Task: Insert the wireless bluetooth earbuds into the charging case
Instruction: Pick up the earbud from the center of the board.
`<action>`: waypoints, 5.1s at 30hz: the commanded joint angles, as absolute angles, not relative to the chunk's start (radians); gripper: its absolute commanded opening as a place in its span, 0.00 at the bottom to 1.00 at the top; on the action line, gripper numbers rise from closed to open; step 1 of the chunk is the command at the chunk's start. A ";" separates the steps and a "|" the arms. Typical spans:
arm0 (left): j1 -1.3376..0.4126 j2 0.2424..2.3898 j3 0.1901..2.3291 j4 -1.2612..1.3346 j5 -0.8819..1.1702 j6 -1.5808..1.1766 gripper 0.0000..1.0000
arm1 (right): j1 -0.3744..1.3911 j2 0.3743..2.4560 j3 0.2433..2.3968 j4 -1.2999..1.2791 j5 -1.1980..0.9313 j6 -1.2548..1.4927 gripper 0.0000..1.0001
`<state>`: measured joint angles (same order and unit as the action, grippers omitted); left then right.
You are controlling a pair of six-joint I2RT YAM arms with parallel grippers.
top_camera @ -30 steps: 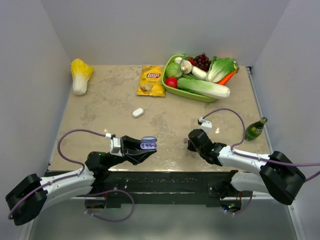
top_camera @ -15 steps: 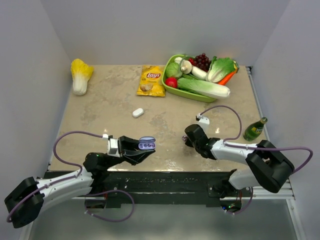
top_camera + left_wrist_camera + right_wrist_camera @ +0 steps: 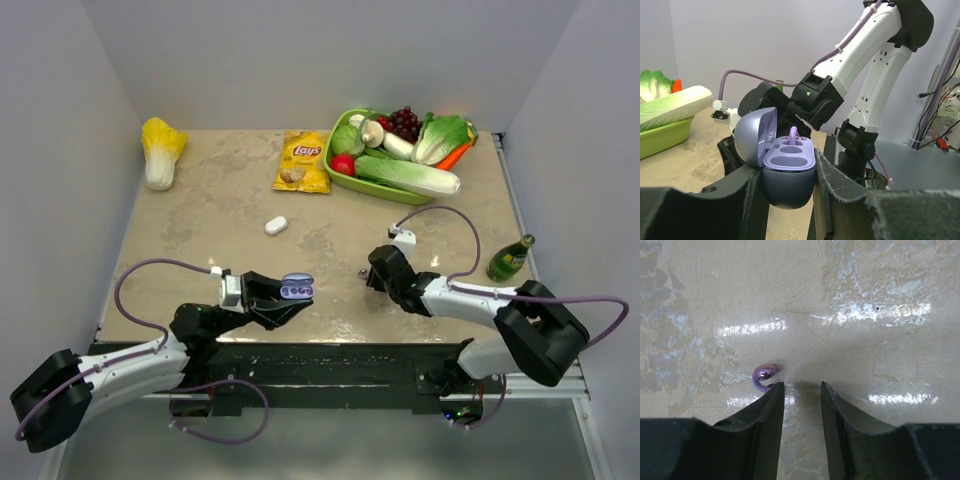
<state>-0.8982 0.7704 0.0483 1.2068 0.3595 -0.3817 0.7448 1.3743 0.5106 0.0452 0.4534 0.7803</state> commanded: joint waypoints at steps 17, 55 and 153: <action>-0.904 0.741 -0.068 1.241 0.348 -0.367 0.00 | 0.718 1.416 0.615 0.040 0.428 0.680 0.39; -0.923 0.810 -0.067 1.275 0.327 -0.371 0.00 | 0.836 1.373 0.646 0.003 0.319 0.477 0.22; -0.933 0.833 -0.087 1.292 0.313 -0.364 0.00 | 0.824 1.577 0.772 -0.061 0.419 0.462 0.38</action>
<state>-0.9264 0.8307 0.0483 1.2156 0.3244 -0.3782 0.8284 1.5814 0.7673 -0.0677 0.4156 0.4599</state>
